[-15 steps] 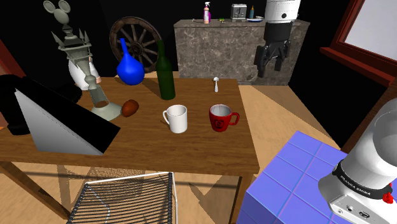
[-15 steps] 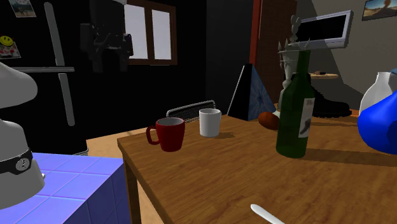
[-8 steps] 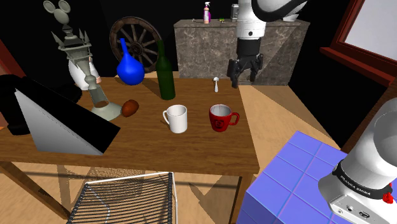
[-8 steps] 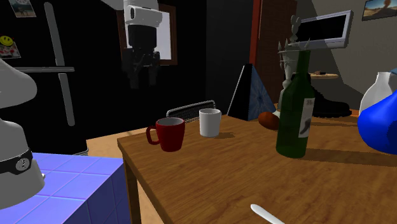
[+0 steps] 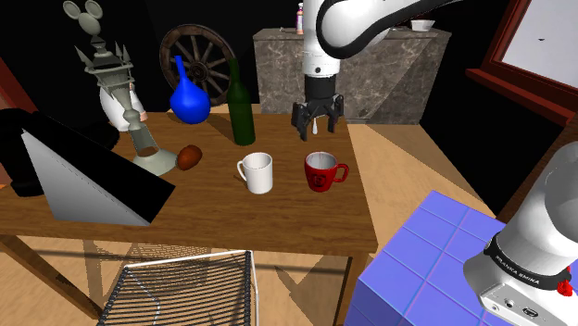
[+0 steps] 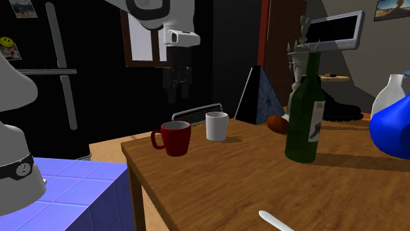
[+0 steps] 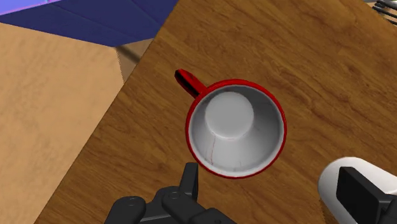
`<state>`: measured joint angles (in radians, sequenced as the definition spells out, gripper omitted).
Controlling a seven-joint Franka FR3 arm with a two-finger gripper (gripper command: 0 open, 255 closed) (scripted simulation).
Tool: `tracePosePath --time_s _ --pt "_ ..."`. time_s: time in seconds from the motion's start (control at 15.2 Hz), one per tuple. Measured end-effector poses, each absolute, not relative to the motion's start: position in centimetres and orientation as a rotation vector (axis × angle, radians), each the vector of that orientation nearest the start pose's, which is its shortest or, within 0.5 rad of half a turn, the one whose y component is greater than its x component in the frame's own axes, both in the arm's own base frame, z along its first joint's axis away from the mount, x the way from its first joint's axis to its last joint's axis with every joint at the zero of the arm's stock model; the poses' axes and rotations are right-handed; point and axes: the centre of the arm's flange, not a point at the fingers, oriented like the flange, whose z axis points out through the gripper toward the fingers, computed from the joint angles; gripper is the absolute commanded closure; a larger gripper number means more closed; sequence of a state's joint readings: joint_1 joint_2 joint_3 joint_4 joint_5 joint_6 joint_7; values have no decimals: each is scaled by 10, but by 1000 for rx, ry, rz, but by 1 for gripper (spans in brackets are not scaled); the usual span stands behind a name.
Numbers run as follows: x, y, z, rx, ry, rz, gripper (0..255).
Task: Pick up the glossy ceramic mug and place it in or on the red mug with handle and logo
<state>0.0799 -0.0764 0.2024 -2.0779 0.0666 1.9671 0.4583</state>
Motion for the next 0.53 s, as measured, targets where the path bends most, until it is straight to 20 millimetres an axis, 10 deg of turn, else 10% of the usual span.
tracePosePath --time_s 0.53 --pt "577 211 412 -3075 352 69 0"
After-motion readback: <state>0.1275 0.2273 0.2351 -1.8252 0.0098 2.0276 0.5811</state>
